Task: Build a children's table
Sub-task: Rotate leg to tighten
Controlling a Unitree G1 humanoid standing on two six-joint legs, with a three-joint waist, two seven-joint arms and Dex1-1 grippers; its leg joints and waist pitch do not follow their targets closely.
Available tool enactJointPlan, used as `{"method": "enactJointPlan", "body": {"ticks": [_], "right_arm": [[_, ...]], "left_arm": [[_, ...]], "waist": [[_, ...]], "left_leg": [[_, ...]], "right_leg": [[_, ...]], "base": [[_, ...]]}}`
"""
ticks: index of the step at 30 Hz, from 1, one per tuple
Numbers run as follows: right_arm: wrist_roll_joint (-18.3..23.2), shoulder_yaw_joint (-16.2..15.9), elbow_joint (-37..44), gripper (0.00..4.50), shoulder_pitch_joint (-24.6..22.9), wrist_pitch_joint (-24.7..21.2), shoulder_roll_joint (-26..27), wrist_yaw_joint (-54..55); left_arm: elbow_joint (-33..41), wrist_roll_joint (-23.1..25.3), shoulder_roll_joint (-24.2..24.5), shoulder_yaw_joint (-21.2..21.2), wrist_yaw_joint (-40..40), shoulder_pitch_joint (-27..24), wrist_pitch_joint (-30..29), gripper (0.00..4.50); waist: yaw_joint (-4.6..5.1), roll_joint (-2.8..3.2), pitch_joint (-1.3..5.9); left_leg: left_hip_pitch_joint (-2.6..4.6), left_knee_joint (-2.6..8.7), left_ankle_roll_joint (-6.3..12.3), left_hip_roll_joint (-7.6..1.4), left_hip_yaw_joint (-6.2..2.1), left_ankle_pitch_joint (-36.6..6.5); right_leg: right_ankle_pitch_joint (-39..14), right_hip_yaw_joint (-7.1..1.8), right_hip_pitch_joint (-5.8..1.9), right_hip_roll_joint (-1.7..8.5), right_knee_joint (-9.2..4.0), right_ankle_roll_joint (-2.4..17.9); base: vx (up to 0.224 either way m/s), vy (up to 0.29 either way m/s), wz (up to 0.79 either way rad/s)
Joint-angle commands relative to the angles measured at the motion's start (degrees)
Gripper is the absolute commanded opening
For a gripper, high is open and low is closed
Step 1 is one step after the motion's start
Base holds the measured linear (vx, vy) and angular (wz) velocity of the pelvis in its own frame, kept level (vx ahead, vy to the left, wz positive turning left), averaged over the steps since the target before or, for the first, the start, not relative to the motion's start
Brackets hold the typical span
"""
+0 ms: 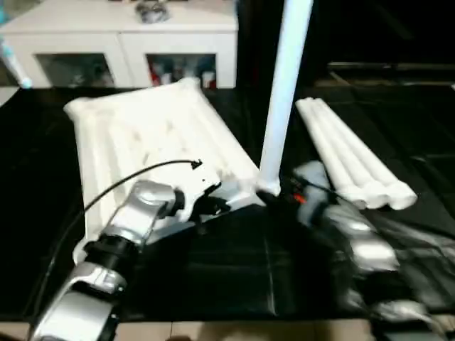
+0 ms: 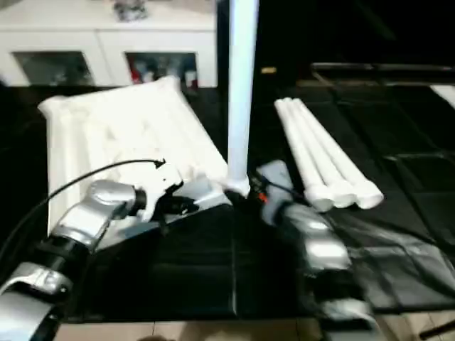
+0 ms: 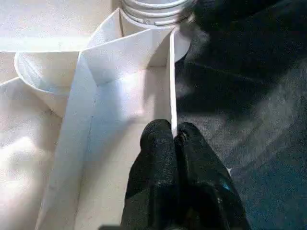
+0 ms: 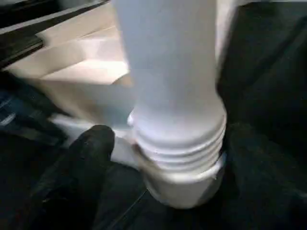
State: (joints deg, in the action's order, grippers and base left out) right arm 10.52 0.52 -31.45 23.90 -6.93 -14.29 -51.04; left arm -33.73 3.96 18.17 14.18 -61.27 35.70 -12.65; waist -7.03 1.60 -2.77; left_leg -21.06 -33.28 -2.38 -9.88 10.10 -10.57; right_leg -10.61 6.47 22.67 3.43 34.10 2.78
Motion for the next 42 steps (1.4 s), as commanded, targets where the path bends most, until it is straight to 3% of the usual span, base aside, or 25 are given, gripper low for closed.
{"method": "enactJointPlan", "body": {"ticks": [1,3,7,8,9,12,13,14,15,23,25,39,40,42], "right_arm": [[1.7,-1.0,2.4,4.21,-0.2,-1.3,-1.3,-4.6],[3.2,-0.7,2.6,4.36,1.4,-2.1,-4.9,-10.3],[4.0,-1.8,2.1,4.45,3.6,-2.9,-7.2,-16.2],[4.1,-2.0,2.1,4.45,3.7,-3.0,-7.3,-16.7],[4.3,-2.5,2.1,4.45,4.2,-3.4,-7.8,-18.3],[4.4,-3.9,1.9,4.45,5.4,-4.4,-8.4,-22.0],[3.9,-5.4,0.7,4.45,6.7,-4.1,-8.7,-24.4],[3.6,-6.0,-0.2,4.45,7.3,-3.8,-8.6,-25.2],[3.6,-6.0,-0.2,4.19,7.3,-3.8,-8.6,-25.2],[2.0,-8.8,-4.3,3.63,10.5,-3.7,-8.0,-30.0],[1.8,-9.2,-4.4,3.29,10.6,-3.7,-8.1,-30.5],[2.1,-10.4,-5.2,2.38,9.8,-3.3,-7.6,-32.5],[2.4,-10.4,-4.9,2.28,9.4,-3.5,-7.4,-32.4],[3.0,-9.9,-4.0,2.23,8.5,-4.2,-6.8,-31.2]], "left_arm": [[-0.2,-1.6,0.6,0.7,-3.0,0.9,3.2,0.0],[-1.3,-1.8,2.7,2.1,-8.5,0.8,6.4,0.0],[-1.9,-2.3,4.1,3.0,-13.7,1.2,8.5,0.0],[-1.9,-2.3,4.2,3.1,-14.0,1.3,8.6,0.0],[-2.1,-2.3,4.5,3.4,-15.1,1.4,9.0,0.0],[-2.2,-2.2,5.1,4.2,-17.6,1.7,9.7,0.0],[-2.8,-2.0,5.5,5.0,-19.4,2.2,10.8,0.0],[-3.2,-1.9,5.5,5.2,-19.7,2.4,11.3,0.0],[-3.2,-1.9,5.5,5.2,-19.7,2.4,11.3,0.0],[-4.8,-1.2,5.6,5.5,-20.1,3.4,13.0,0.0],[-5.0,-1.0,5.7,5.5,-20.0,3.4,13.2,0.0],[-7.6,-1.0,6.0,5.2,-19.3,3.8,14.1,0.0],[-7.9,-0.9,5.9,5.0,-18.8,4.0,13.9,0.0],[-8.1,-1.2,5.5,4.4,-17.5,4.2,12.6,0.0]], "waist": [[-0.33,-0.12,4.26],[-0.63,-0.33,4.12],[-1.28,-0.2,3.93],[-1.3,-0.66,3.98],[-1.59,-0.28,3.98],[-2.06,-0.27,4.05],[-2.32,-0.76,4.11],[-2.5,-0.56,4.12],[-2.54,-0.56,4.06],[-2.82,-0.92,4.15],[-2.85,-0.89,4.12],[-2.91,-0.75,4.3],[-3.0,-0.38,4.31],[-2.94,-0.62,4.28]], "left_leg": [[0.22,2.91,6.29,-4.13,-1.51,-4.7],[0.08,2.71,7.16,-3.97,-1.35,-5.1],[0.3,2.83,6.13,-4.18,-1.28,-6.7],[0.35,2.85,6.04,-4.21,-1.23,-6.7],[0.58,2.83,5.9,-4.45,-1.26,-6.8],[0.58,2.81,5.72,-4.52,-1.32,-6.5],[0.54,2.78,5.87,-4.5,-1.28,-6.0],[0.52,2.71,5.86,-4.44,-1.25,-5.7],[0.49,2.74,5.68,-4.47,-1.28,-5.9],[0.34,2.63,5.2,-4.38,-1.28,-5.7],[0.36,2.63,5.26,-4.44,-1.28,-5.6],[0.38,2.47,5.24,-4.38,-1.3,-5.4],[0.38,2.47,5.01,-4.39,-1.37,-5.6],[0.42,2.51,4.9,-4.39,-1.33,-5.9]], "right_leg": [[-4.7,-3.91,-3.63,6.3,-3.38,9.8],[-5.6,-3.74,-3.43,6.23,-3.58,9.6],[-10.3,-3.77,-3.18,6.37,-3.99,8.8],[-10.5,-3.77,-3.2,6.34,-3.96,8.7],[-10.6,-3.82,-2.87,6.34,-3.85,9.1],[-9.9,-3.81,-2.9,6.43,-3.65,9.3],[-9.6,-3.82,-2.98,6.51,-3.51,9.3],[-9.7,-3.81,-2.91,6.5,-3.53,9.2],[-10.1,-3.8,-2.88,6.55,-3.52,9.2],[-10.8,-3.74,-3.0,6.69,-3.44,8.7],[-11.2,-3.74,-2.93,6.63,-3.49,8.5],[-9.4,-3.67,-2.97,6.57,-3.25,9.0],[-9.8,-3.67,-2.98,6.64,-3.26,9.0],[-9.9,-3.7,-3.03,6.56,-3.36,8.9]], "base": [[0.0,0.0,0.0],[0.0,0.0,0.0],[0.0,0.0,0.0],[0.0,0.0,0.0],[0.0,0.0,0.0],[0.0,0.0,0.0],[0.0,0.0,0.0],[0.0,0.0,0.0],[0.0,0.0,0.0],[0.0,0.0,0.0],[0.0,0.0,0.0],[0.0,0.0,0.0],[0.0,0.0,0.0],[0.0,0.0,0.0]]}}
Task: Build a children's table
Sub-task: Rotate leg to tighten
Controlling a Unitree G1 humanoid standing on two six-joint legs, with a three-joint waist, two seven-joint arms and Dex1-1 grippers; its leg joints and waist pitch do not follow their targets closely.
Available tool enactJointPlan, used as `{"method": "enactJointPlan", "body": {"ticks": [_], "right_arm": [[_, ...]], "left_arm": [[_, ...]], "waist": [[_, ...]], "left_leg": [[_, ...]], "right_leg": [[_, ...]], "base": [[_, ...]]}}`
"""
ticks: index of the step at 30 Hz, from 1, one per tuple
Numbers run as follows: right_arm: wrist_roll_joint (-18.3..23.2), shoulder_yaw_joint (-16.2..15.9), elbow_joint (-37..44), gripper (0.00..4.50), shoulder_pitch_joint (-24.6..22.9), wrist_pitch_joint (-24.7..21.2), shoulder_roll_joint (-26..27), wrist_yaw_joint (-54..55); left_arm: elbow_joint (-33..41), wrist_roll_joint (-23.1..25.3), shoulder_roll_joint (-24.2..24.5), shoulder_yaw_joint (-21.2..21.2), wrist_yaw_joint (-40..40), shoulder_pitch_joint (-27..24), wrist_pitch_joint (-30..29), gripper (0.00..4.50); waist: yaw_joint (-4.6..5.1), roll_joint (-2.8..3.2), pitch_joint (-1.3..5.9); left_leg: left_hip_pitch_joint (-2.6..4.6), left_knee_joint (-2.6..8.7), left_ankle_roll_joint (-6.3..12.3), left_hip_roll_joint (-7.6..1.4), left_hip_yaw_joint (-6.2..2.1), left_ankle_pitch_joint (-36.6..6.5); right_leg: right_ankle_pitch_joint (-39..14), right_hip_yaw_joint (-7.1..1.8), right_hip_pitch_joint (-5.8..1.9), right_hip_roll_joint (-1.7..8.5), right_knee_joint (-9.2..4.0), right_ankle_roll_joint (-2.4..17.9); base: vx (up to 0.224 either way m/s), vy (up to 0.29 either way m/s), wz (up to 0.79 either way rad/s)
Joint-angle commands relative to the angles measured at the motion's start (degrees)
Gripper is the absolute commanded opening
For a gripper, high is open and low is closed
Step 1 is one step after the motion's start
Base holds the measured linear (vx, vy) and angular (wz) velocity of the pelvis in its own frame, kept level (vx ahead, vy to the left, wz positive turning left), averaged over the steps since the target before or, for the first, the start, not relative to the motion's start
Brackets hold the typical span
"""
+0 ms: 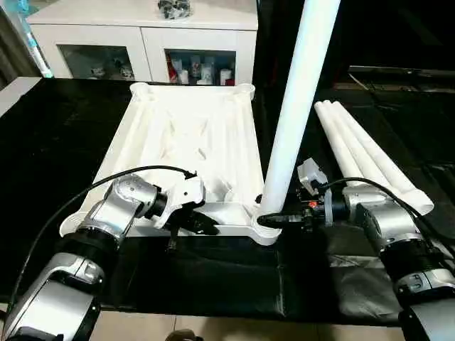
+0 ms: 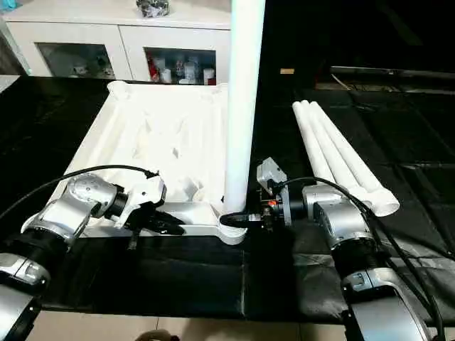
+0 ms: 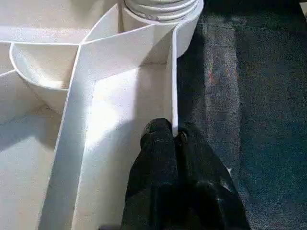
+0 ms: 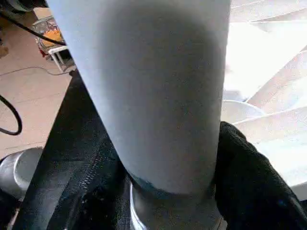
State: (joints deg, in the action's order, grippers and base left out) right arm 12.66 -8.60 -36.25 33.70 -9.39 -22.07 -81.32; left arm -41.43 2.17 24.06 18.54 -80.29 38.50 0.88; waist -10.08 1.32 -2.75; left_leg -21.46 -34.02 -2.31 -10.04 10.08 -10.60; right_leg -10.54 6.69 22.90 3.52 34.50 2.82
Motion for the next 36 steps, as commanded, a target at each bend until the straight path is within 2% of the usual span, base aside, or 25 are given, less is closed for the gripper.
{"method": "enactJointPlan", "body": {"ticks": [1,2,4,5,7,8,9,10,11,13,15,17,18,19,20,21,22,23,25,26,27,30,34,36], "right_arm": [[1.2,-0.4,1.7,2.23,-2.2,-2.3,1.6,0.7],[1.0,-0.2,2.2,2.2,-2.9,-2.5,2.0,2.3],[0.5,0.2,2.8,2.17,-3.8,-2.5,3.0,5.7],[-0.8,0.8,3.5,2.15,-4.9,-2.3,5.0,12.1],[-2.1,2.3,4.0,2.13,-6.0,-4.0,9.1,22.7],[-2.1,2.7,4.0,2.13,-6.0,-4.4,9.9,24.4],[-1.4,4.8,3.4,2.1,-6.0,-6.0,14.5,32.1],[-1.3,5.3,3.1,2.1,-5.9,-6.4,16.3,34.9],[-1.4,5.4,2.8,2.07,-5.8,-6.3,16.8,35.8],[-1.6,6.8,-0.6,2.07,-3.9,-6.3,21.4,43.4],[-1.7,7.4,-3.2,2.07,-2.4,-5.6,22.9,46.5],[-1.7,8.6,-7.1,2.07,0.1,-4.7,24.6,51.3],[-1.8,9.6,-10.3,2.07,2.2,-3.5,26.2,54.6],[-2.1,9.9,-10.7,2.07,2.5,-3.2,26.6,55.3],[-2.3,10.0,-10.6,2.07,2.5,-3.2,26.8,55.5],[-2.9,10.3,-10.0,2.42,2.2,-3.3,27.2,55.8],[-3.0,10.5,-9.6,2.42,1.8,-3.3,27.2,55.6],[-3.1,10.8,-9.3,2.42,1.6,-3.4,27.3,55.9],[-4.0,10.6,-9.2,2.83,1.0,-2.5,27.0,55.8],[-4.0,10.6,-9.2,2.89,1.0,-2.5,27.0,55.8],[-4.7,10.1,-9.8,2.97,0.7,-0.5,26.2,56.0],[-6.8,8.8,-9.0,3.13,-0.8,5.3,24.5,56.1],[-4.3,10.4,-4.8,3.44,-3.4,5.6,22.7,52.6],[-4.4,10.4,-2.3,3.78,-4.9,7.0,21.4,51.1]], "left_arm": [[-0.2,0.6,-0.7,-0.5,3.1,1.4,-2.2,0.0],[0.1,0.5,-1.0,-0.9,4.3,1.4,-3.4,0.0],[0.8,0.0,-1.7,-1.8,6.1,1.5,-5.5,0.0],[2.4,-1.1,-2.9,-3.1,8.3,1.3,-8.2,0.0],[4.7,-2.2,-5.0,-4.9,12.8,1.2,-12.3,0.0],[5.0,-2.3,-5.4,-5.1,13.5,1.2,-12.9,0.0],[6.8,-2.4,-7.9,-6.4,18.7,1.3,-16.4,0.0],[7.4,-2.4,-9.0,-7.1,21.1,1.5,-17.9,0.0],[7.6,-2.4,-9.5,-7.3,21.8,1.5,-18.5,0.0],[9.3,-2.9,-13.7,-9.2,28.7,2.3,-23.5,0.0],[9.8,-3.3,-15.6,-10.0,31.2,2.7,-24.9,0.0],[10.9,-3.6,-17.8,-10.4,33.5,3.1,-26.2,0.0],[12.4,-3.4,-19.2,-10.0,34.4,3.3,-26.9,0.0],[12.7,-3.1,-19.1,-9.6,34.5,3.3,-26.8,0.0],[12.9,-2.9,-19.0,-9.5,34.6,3.2,-27.0,0.0],[13.3,-2.6,-18.5,-9.4,34.8,3.1,-27.3,0.0],[13.0,-2.4,-17.9,-9.4,34.8,3.0,-26.9,0.0],[13.2,-2.2,-17.6,-9.5,35.0,2.9,-27.2,0.0],[14.0,-1.9,-17.0,-9.7,35.6,2.2,-27.8,0.0],[14.0,-1.9,-17.0,-9.7,35.6,2.2,-27.8,0.0],[14.5,-1.7,-16.6,-9.4,35.5,1.6,-27.7,0.0],[14.9,-1.6,-15.9,-9.0,34.8,0.9,-27.2,0.0],[15.1,-1.4,-15.2,-8.2,34.1,0.3,-25.8,0.0],[15.1,-1.0,-14.9,-7.8,34.1,0.2,-25.1,0.0]], "waist": [[0.08,-0.34,4.2],[0.07,0.07,4.2],[0.14,-0.27,3.99],[0.32,-0.15,3.87],[0.87,-0.1,3.64],[1.21,-0.25,3.54],[2.03,-0.27,3.57],[2.25,-0.06,3.42],[2.58,-0.23,3.41],[3.09,-0.14,3.37],[3.47,-0.18,3.39],[3.85,-0.03,3.62],[3.92,0.24,3.72],[4.31,0.09,3.73],[4.28,0.14,3.83],[4.3,0.1,3.95],[4.28,-0.09,4.01],[4.28,0.01,3.99],[4.35,0.18,3.94],[4.34,0.16,3.94],[4.48,0.23,3.79],[4.57,0.22,3.71],[4.53,0.26,3.79],[4.38,0.34,3.77]], "left_leg": [[0.79,3.29,4.73,-4.28,-1.35,-6.0],[0.82,3.31,4.51,-4.36,-1.4,-6.2],[0.99,3.55,3.73,-4.46,-1.41,-7.7],[1.0,3.68,3.06,-4.41,-1.48,-8.4],[1.31,4.13,1.4,-4.47,-1.73,-10.0],[1.26,4.22,0.88,-4.27,-1.79,-11.1],[1.03,4.36,0.01,-4.15,-1.9,-11.6],[1.17,4.34,-0.08,-4.08,-1.92,-11.9],[1.3,4.25,-0.1,-3.74,-1.87,-12.6],[1.32,4.14,0.13,-3.61,-1.72,-12.2],[1.29,4.1,0.51,-3.44,-1.79,-12.1],[1.14,4.05,0.94,-3.58,-1.74,-10.7],[1.13,4.03,0.83,-3.66,-1.85,-10.3],[0.86,4.05,1.06,-3.62,-1.83,-9.9],[0.93,3.97,1.23,-3.6,-1.79,-9.6],[0.78,3.83,2.0,-3.51,-1.67,-8.5],[0.61,3.76,2.84,-3.39,-1.58,-7.1],[0.62,3.75,3.4,-3.5,-1.6,-6.6],[0.65,3.76,3.64,-3.56,-1.57,-7.0],[0.67,3.76,3.6,-3.56,-1.57,-7.2],[0.77,3.88,3.25,-3.55,-1.59,-8.5],[0.82,3.96,2.51,-3.61,-1.57,-9.9],[0.75,3.97,3.48,-3.73,-1.63,-9.0],[0.76,3.9,3.81,-3.67,-1.54,-8.9]], "right_leg": [[-10.4,-3.91,-3.26,6.53,-3.78,8.8],[-10.6,-3.92,-3.21,6.54,-3.72,8.9],[-13.3,-3.97,-3.19,6.68,-4.17,8.4],[-15.2,-3.91,-3.22,6.72,-4.44,7.9],[-18.2,-3.94,-2.94,6.81,-4.74,7.6],[-20.0,-3.85,-3.11,6.92,-4.92,7.3],[-22.4,-3.91,-3.49,7.05,-5.18,6.3],[-23.1,-3.88,-3.13,7.02,-5.44,6.2],[-24.9,-3.71,-3.18,6.98,-5.88,5.6],[-25.0,-3.85,-3.01,6.87,-6.07,5.3],[-24.9,-3.63,-3.15,6.71,-6.12,5.4],[-21.3,-3.79,-3.15,6.56,-5.67,6.3],[-19.9,-3.76,-3.2,6.62,-5.45,6.9],[-17.6,-3.78,-3.32,6.48,-5.24,7.6],[-16.4,-3.81,-3.35,6.46,-5.17,7.8],[-13.6,-3.9,-3.49,6.4,-4.85,8.4],[-11.3,-3.94,-3.61,6.32,-4.56,8.7],[-10.2,-3.92,-3.61,6.35,-4.45,9.0],[-10.1,-3.89,-3.57,6.33,-4.55,9.0],[-10.3,-3.88,-3.63,6.37,-4.55,9.0],[-12.6,-3.84,-3.56,6.39,-4.86,8.8],[-15.0,-3.85,-3.45,6.48,-5.18,8.1],[-12.5,-3.98,-3.54,6.32,-4.85,8.4],[-12.1,-3.99,-3.53,6.32,-4.89,8.6]], "base": [[0.0,0.0,0.0],[0.0,0.0,0.0],[0.0,0.0,0.0],[0.0,0.0,0.0],[0.0,0.0,0.0],[0.0,0.0,0.0],[0.0,0.0,0.0],[0.0,0.0,0.0],[0.0,0.0,0.0],[0.0,0.0,0.0],[0.0,0.0,0.0],[0.0,0.0,0.0],[0.0,0.0,0.0],[0.0,0.0,0.0],[0.0,0.0,0.0],[0.0,0.0,0.0],[0.0,0.0,0.0],[0.0,0.0,0.0],[0.0,0.0,0.0],[0.0,0.0,0.0],[0.0,0.0,0.0],[0.0,0.0,0.0],[0.0,0.0,0.0],[0.0,0.0,0.0]]}}
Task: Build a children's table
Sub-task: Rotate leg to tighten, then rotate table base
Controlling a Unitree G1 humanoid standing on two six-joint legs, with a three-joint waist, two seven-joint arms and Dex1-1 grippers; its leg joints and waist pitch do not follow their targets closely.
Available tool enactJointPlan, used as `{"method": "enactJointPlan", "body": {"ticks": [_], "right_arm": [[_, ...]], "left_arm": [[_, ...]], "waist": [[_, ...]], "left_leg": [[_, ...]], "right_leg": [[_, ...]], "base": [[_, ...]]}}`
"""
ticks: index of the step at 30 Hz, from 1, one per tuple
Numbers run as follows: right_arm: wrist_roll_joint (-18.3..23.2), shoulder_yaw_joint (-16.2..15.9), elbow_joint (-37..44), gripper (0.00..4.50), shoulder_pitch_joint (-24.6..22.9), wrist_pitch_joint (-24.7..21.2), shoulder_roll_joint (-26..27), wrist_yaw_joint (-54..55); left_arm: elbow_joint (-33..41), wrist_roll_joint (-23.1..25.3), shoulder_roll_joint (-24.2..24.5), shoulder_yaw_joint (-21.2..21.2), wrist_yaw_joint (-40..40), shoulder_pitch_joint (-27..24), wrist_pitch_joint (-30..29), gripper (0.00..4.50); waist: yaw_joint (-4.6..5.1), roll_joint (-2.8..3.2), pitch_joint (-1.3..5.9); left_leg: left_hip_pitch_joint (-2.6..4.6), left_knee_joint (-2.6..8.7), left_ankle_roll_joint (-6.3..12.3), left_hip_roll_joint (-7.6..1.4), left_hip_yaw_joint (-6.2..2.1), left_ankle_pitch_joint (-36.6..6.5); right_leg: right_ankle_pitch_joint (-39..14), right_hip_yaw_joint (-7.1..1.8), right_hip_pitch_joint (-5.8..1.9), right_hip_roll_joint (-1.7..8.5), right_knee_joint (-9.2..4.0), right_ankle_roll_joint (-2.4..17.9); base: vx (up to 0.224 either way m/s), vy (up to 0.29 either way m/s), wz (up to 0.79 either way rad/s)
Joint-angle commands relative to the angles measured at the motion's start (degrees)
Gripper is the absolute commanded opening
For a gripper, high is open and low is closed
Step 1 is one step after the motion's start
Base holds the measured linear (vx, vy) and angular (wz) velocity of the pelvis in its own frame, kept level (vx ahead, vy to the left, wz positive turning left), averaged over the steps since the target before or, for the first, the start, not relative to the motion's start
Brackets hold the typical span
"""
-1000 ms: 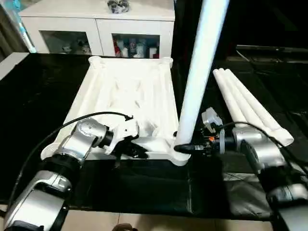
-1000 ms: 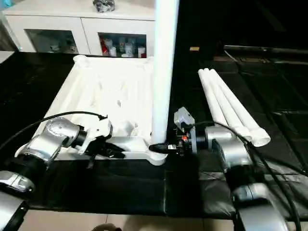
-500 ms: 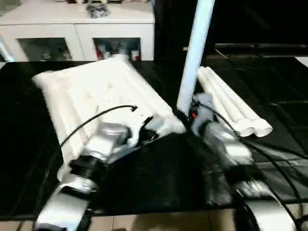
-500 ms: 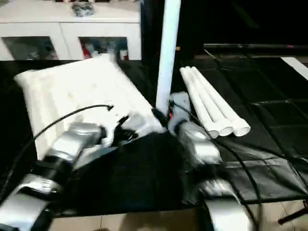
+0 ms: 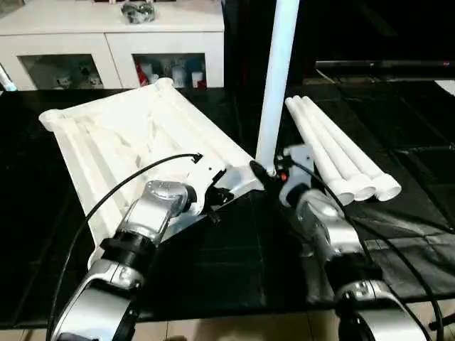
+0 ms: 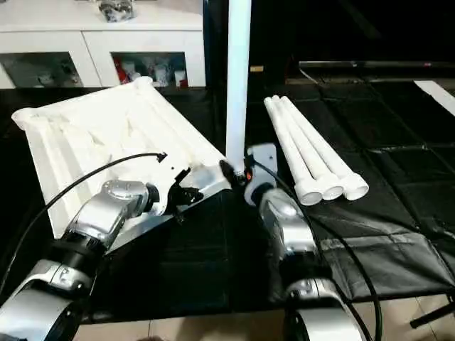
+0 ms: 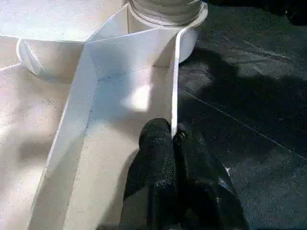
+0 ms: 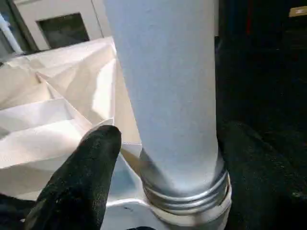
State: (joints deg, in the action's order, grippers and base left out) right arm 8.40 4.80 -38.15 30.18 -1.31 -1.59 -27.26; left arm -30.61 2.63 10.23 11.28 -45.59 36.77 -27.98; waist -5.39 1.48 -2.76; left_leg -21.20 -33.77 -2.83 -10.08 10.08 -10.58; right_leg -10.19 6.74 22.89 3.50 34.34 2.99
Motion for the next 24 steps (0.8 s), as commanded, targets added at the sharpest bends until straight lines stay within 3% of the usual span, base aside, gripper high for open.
{"method": "enactJointPlan", "body": {"ticks": [1,2,3,6,8,10,11,15,17,18,19,22,24], "right_arm": [[-1.3,-3.3,2.2,3.82,-3.3,1.6,-0.9,-3.5],[-1.3,-3.3,2.2,3.91,-3.3,1.6,-0.9,-3.5],[-1.9,-3.3,5.2,4.03,-5.4,4.8,-3.2,-4.8],[0.7,-2.6,11.8,4.22,-8.7,0.2,-7.2,-9.2],[1.0,-2.4,13.7,4.26,-9.5,-1.3,-8.3,-9.9],[1.3,-2.8,16.8,4.26,-11.0,-2.3,-10.3,-11.6],[1.8,-3.3,18.8,4.26,-12.0,-3.8,-11.3,-12.9],[3.0,-5.0,23.1,4.26,-14.0,-6.4,-13.0,-15.9],[3.0,-6.4,24.8,4.26,-14.8,-8.0,-13.2,-16.6],[2.7,-6.9,25.3,4.26,-14.9,-8.7,-13.0,-16.5],[2.2,-7.9,25.6,4.26,-14.9,-9.3,-12.5,-16.5],[1.9,-8.5,25.8,4.26,-14.9,-9.6,-12.2,-16.5],[0.2,-10.9,25.9,4.26,-14.2,-11.9,-11.2,-15.1]], "left_arm": [[4.1,-1.0,-0.8,0.0,-0.6,1.9,4.7,0.0],[4.1,-1.0,-0.8,0.0,-0.6,1.9,4.7,0.0],[3.7,-0.6,-0.7,0.1,0.1,2.1,5.4,0.0],[3.1,-0.7,-0.8,-0.2,0.9,2.6,6.0,0.0],[3.3,-1.1,-0.7,-0.3,0.5,2.6,5.9,0.43],[4.0,-2.1,-0.6,-0.9,0.1,2.6,5.5,0.54],[5.0,-2.5,-0.2,-0.8,-0.9,2.3,5.4,0.57],[7.4,-4.2,0.7,-2.2,-2.0,2.0,5.4,0.93],[9.7,-5.8,2.1,-4.4,-2.5,2.0,4.5,0.93],[10.5,-6.4,2.8,-5.3,-2.7,2.1,4.1,0.93],[11.5,-6.5,4.6,-6.6,-2.8,2.4,3.0,0.93],[12.0,-6.5,5.8,-7.3,-2.9,2.6,2.4,0.93],[10.1,-2.8,12.2,-8.3,-0.5,3.6,2.2,0.93]], "waist": [[-0.41,0.17,3.86],[-0.61,0.05,3.99],[-0.79,0.02,3.99],[-1.12,-0.12,3.99],[-1.2,-0.23,3.92],[-1.62,-0.18,4.02],[-1.52,-0.51,3.87],[-1.7,-0.59,3.77],[-1.51,-1.12,3.67],[-1.62,-0.78,3.79],[-1.5,-1.04,3.72],[-1.16,-0.65,3.58],[-1.35,-0.45,3.59]], "left_leg": [[0.49,3.57,4.44,-3.63,-1.49,-8.7],[0.33,3.48,4.73,-3.63,-1.5,-7.6],[0.26,3.42,5.09,-3.65,-1.47,-7.0],[0.22,3.3,6.12,-3.57,-1.47,-6.4],[0.18,3.27,6.63,-3.5,-1.43,-6.5],[0.26,3.12,6.65,-3.44,-1.36,-6.3],[0.16,3.26,6.63,-3.68,-1.44,-6.3],[0.01,3.24,6.97,-3.58,-1.44,-6.5],[0.03,3.2,6.63,-3.27,-1.3,-6.8],[0.01,3.23,6.36,-3.31,-1.38,-6.3],[-0.03,3.28,6.22,-3.4,-1.42,-6.2],[0.32,3.4,5.46,-3.45,-1.45,-7.6],[0.4,3.54,4.94,-3.55,-1.56,-7.5]], "right_leg": [[-12.3,-4.02,-3.52,6.34,-4.68,8.4],[-11.1,-4.03,-3.64,6.3,-4.53,8.0],[-10.0,-3.99,-3.56,6.3,-4.5,8.2],[-9.5,-3.92,-3.77,6.2,-4.4,8.2],[-10.0,-3.91,-3.83,6.1,-4.57,7.8],[-11.9,-3.8,-3.71,6.22,-4.81,7.1],[-11.9,-3.83,-3.57,6.2,-4.8,7.4],[-12.7,-3.75,-3.65,6.21,-4.75,7.0],[-15.3,-3.65,-3.57,6.1,-5.09,6.1],[-15.6,-3.65,-3.57,6.12,-4.98,6.2],[-15.4,-3.65,-3.55,6.06,-4.88,6.1],[-16.7,-3.66,-3.22,6.03,-5.06,5.9],[-16.2,-3.73,-3.07,5.81,-4.83,5.8]], "base": [[0.0,0.0,0.0],[0.0,0.0,0.0],[0.0,0.0,0.0],[0.0,0.0,0.0],[0.0,0.0,0.0],[0.0,0.0,0.0],[0.0,0.0,0.0],[0.0,0.0,0.0],[0.0,0.0,0.0],[0.0,0.0,0.0],[0.0,0.0,0.0],[0.0,0.0,0.0],[0.0,0.0,0.0]]}}
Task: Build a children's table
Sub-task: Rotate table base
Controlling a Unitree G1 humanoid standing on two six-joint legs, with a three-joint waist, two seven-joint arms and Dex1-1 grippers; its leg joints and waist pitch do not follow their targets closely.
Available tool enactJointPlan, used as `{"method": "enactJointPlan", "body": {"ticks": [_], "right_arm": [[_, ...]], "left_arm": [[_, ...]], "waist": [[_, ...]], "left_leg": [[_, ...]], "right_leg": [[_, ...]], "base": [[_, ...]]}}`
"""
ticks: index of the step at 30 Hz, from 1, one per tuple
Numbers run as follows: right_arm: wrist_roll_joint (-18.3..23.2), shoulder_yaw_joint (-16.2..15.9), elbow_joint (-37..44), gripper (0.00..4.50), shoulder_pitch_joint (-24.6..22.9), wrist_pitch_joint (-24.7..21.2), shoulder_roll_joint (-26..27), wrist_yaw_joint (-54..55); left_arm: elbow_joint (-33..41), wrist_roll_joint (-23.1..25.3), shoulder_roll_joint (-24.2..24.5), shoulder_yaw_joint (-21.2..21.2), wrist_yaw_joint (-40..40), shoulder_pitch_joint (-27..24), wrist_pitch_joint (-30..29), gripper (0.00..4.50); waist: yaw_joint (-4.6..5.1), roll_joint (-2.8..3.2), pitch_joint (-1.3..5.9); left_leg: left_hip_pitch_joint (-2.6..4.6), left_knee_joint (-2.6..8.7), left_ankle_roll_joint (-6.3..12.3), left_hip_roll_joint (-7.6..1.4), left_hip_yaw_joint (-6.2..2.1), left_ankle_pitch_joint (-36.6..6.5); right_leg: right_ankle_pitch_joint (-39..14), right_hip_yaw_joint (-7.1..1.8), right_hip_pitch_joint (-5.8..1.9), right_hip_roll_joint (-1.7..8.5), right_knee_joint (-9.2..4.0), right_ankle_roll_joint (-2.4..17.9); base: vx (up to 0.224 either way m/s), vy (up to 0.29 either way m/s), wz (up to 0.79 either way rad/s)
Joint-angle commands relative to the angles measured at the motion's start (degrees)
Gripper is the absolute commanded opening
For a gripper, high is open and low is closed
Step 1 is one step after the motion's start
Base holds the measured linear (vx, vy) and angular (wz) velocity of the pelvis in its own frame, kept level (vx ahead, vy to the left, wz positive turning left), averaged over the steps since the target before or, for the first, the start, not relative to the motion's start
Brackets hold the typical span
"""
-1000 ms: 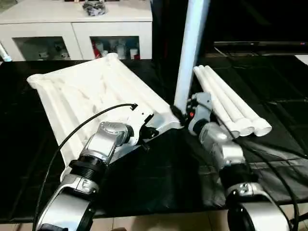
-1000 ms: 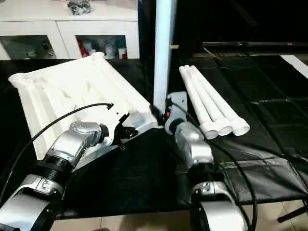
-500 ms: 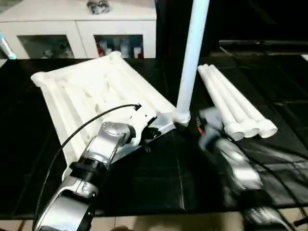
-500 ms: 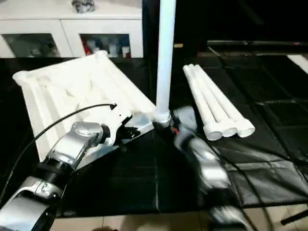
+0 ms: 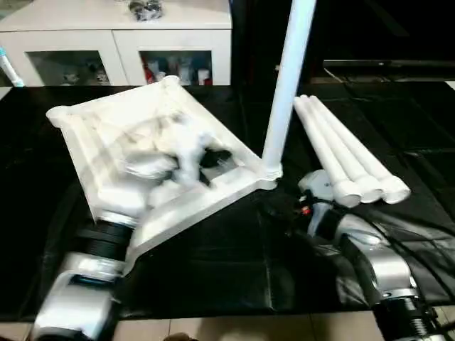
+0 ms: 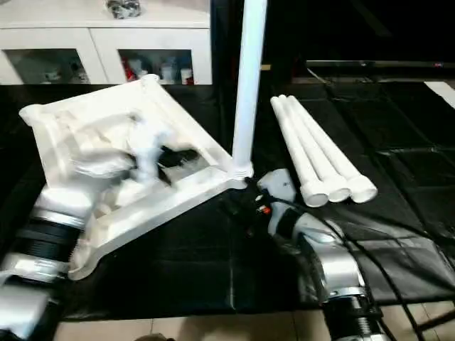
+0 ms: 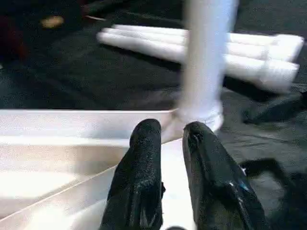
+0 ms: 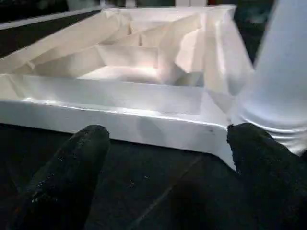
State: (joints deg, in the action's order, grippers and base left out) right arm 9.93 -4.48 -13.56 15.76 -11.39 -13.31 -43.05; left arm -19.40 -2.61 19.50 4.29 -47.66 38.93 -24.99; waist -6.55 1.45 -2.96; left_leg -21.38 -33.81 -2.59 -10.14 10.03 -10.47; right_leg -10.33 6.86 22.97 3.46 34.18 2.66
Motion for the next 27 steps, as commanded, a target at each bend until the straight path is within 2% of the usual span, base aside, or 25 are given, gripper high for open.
{"method": "enactJointPlan", "body": {"ticks": [1,2,3,4,5,6,7,8,12,14,16,20,24,26,27], "right_arm": [[-2.2,-3.3,1.4,4.26,0.5,-3.6,0.8,0.8],[-2.7,-4.2,1.1,4.26,0.7,-3.8,1.0,0.8],[-3.1,-4.8,1.0,4.26,0.8,-4.0,1.1,0.7],[-3.8,-5.6,0.4,4.26,1.1,-4.0,1.4,0.8],[-4.1,-6.0,-0.2,4.26,1.3,-4.0,1.6,1.0],[-4.1,-6.0,-0.2,4.26,1.3,-4.0,1.6,1.0],[-5.0,-6.2,-1.6,4.26,1.9,-3.4,2.0,2.1],[-5.2,-6.3,-2.0,4.26,2.1,-3.4,2.1,2.5],[-7.8,-7.4,-7.6,4.26,5.2,-3.0,2.9,4.9],[-8.4,-7.9,-9.6,4.26,6.3,-2.8,3.3,5.4],[-8.5,-7.9,-10.7,4.26,7.0,-2.7,3.7,5.8],[-8.7,-7.7,-15.2,4.26,10.3,-1.9,5.7,7.8],[-9.4,-7.7,-19.4,4.26,12.9,-0.8,7.2,8.8],[-10.0,-7.7,-22.6,4.26,14.5,0.5,7.9,9.5],[-10.2,-7.7,-23.9,4.26,15.2,1.0,8.2,9.8]], "left_arm": [[-2.4,5.6,8.0,-1.6,3.5,1.8,-1.0,0.76],[-3.0,7.9,11.1,-1.5,4.6,1.7,-1.0,0.76],[-3.3,9.3,13.2,-1.4,5.3,1.7,-0.9,0.65],[-3.4,12.1,16.8,-0.9,6.1,1.2,-1.2,0.55],[-3.0,14.2,19.4,-0.1,6.1,0.3,-1.4,0.55],[-3.0,14.2,19.4,-0.1,6.1,0.3,-1.4,0.48],[-2.0,15.9,22.0,0.8,5.5,-1.2,-2.5,0.38],[-1.7,16.2,22.6,1.0,5.4,-1.6,-2.9,0.27],[0.4,19.1,27.1,2.8,4.7,-5.3,-7.4,0.06],[0.4,19.6,28.2,3.9,4.7,-6.3,-8.4,0.06],[0.1,19.0,28.0,4.1,4.6,-6.7,-8.3,0.06],[-0.5,18.1,26.5,5.0,2.9,-8.2,-8.2,0.06],[-0.1,16.4,24.5,4.3,2.4,-9.3,-6.2,0.06],[2.1,15.0,24.4,5.3,0.3,-10.5,-8.3,0.06],[3.0,15.0,24.8,6.2,-1.1,-11.1,-9.8,0.06]], "waist": [[-0.11,-0.32,3.82],[0.11,-0.33,3.79],[0.75,-0.21,3.81],[1.01,-0.15,3.78],[0.83,-0.15,3.84],[0.96,-0.04,3.78],[0.75,0.16,3.77],[0.67,0.26,3.65],[0.11,0.39,3.63],[0.09,0.11,3.54],[-0.07,0.21,3.55],[0.13,-0.02,3.52],[0.2,-0.03,3.56],[0.25,-0.24,3.61],[0.38,-0.16,3.68]], "left_leg": [[0.67,3.63,4.48,-3.52,-1.63,-7.5],[0.48,3.75,4.37,-3.44,-1.77,-7.7],[0.45,3.88,3.71,-3.4,-1.97,-8.2],[0.61,3.81,3.47,-3.41,-1.86,-8.3],[0.93,3.77,3.0,-3.67,-1.89,-8.0],[0.62,3.79,3.04,-3.62,-1.86,-7.5],[1.07,3.81,2.66,-3.92,-1.84,-7.5],[1.2,3.94,2.15,-4.09,-1.83,-8.2],[1.28,4.18,0.38,-4.1,-1.89,-10.1],[1.39,4.23,-0.1,-3.99,-1.79,-11.6],[1.46,4.24,-0.35,-3.96,-1.86,-12.0],[1.19,4.31,-0.52,-3.94,-2.02,-12.2],[1.29,4.14,-0.59,-3.92,-1.88,-12.0],[1.19,4.16,-0.54,-3.88,-1.87,-11.9],[1.1,4.21,-0.67,-3.94,-1.97,-11.5]], "right_leg": [[-15.5,-3.86,-3.05,5.73,-4.49,6.0],[-14.8,-3.8,-3.17,5.49,-4.26,5.8],[-14.0,-3.85,-3.33,5.7,-4.09,5.0],[-13.8,-3.91,-3.26,5.71,-4.21,5.2],[-12.9,-4.09,-3.01,5.84,-4.04,6.0],[-12.2,-4.16,-3.21,5.84,-3.85,6.4],[-11.3,-4.23,-2.88,5.95,-3.86,7.2],[-11.2,-4.3,-2.77,6.07,-3.64,8.1],[-12.0,-4.48,-2.75,6.41,-3.59,8.7],[-13.2,-4.57,-2.77,6.44,-3.97,8.4],[-13.4,-4.6,-2.82,6.55,-4.03,8.5],[-13.1,-4.59,-3.13,6.64,-3.9,8.8],[-13.2,-4.67,-3.04,6.71,-3.96,9.2],[-12.9,-4.68,-3.13,6.62,-3.79,9.2],[-12.5,-4.66,-3.26,6.72,-3.6,9.6]], "base": [[0.0,0.0,0.0],[0.0,0.0,0.0],[0.0,0.0,0.0],[0.0,0.0,0.0],[0.0,0.0,0.0],[0.0,0.0,0.0],[0.0,0.0,0.0],[0.0,0.0,0.0],[0.0,0.0,0.0],[0.0,0.0,0.0],[0.0,0.0,0.0],[0.0,0.0,0.0],[0.0,0.0,0.0],[0.0,0.0,0.0],[0.0,0.0,0.0]]}}
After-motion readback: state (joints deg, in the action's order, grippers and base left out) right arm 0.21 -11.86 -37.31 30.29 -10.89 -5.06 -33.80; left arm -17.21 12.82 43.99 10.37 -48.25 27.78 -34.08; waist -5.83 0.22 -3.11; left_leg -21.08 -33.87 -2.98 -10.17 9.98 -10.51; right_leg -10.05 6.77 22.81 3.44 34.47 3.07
